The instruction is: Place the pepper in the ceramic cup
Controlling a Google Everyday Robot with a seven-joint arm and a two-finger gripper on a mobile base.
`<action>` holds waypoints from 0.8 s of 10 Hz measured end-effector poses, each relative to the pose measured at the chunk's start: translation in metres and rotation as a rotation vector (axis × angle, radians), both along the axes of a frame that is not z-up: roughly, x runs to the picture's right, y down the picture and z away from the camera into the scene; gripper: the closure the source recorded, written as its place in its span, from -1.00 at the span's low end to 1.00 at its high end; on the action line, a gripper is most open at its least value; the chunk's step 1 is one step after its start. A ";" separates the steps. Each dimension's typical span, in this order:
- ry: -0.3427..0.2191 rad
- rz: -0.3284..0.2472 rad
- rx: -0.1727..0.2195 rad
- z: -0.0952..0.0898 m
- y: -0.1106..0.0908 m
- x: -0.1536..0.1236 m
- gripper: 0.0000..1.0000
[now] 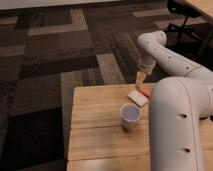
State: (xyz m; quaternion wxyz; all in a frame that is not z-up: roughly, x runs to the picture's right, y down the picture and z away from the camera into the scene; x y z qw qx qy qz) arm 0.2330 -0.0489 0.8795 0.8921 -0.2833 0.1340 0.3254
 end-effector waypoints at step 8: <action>-0.030 0.009 0.034 0.033 0.012 0.017 -0.30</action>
